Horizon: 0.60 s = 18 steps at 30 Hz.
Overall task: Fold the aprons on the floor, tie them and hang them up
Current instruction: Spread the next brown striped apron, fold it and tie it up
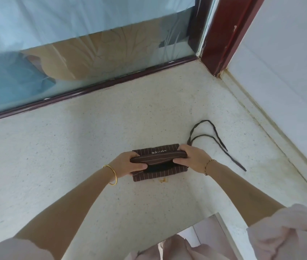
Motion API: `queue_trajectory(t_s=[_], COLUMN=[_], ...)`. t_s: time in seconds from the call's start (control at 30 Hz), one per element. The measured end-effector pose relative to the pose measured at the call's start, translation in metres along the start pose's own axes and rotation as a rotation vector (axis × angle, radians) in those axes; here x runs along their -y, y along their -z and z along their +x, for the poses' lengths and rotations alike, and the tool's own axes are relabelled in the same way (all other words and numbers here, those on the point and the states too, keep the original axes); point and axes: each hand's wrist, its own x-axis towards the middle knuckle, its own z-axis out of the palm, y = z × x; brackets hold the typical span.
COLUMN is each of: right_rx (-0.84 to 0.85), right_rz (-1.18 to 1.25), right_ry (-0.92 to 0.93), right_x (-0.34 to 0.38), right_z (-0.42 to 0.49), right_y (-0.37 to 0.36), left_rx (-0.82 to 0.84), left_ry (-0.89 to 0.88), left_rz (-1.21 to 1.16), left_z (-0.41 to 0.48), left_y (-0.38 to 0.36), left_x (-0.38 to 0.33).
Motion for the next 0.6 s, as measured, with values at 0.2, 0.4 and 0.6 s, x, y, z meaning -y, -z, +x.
queue_trajectory(t_s=[0.2, 0.4, 0.6], right_rx=[-0.070, -0.189, -0.216], right_rz=[-0.042, -0.234, -0.313], right_ry=[-0.092, -0.133, -0.225], right_x=[0.010, 0.021, 0.030], right_z=[0.005, 0.011, 0.022], right_y=[-0.007, -0.018, -0.033], left_rx=[-0.237, -0.369, -0.531], left_ry=[0.054, 0.147, 0.265], left_rz=[-0.118, 0.021, 0.083], left_z=[-0.003, 0.007, 0.017], left_y=[-0.015, -0.028, -0.030], left_x=[0.013, 0.010, 0.009])
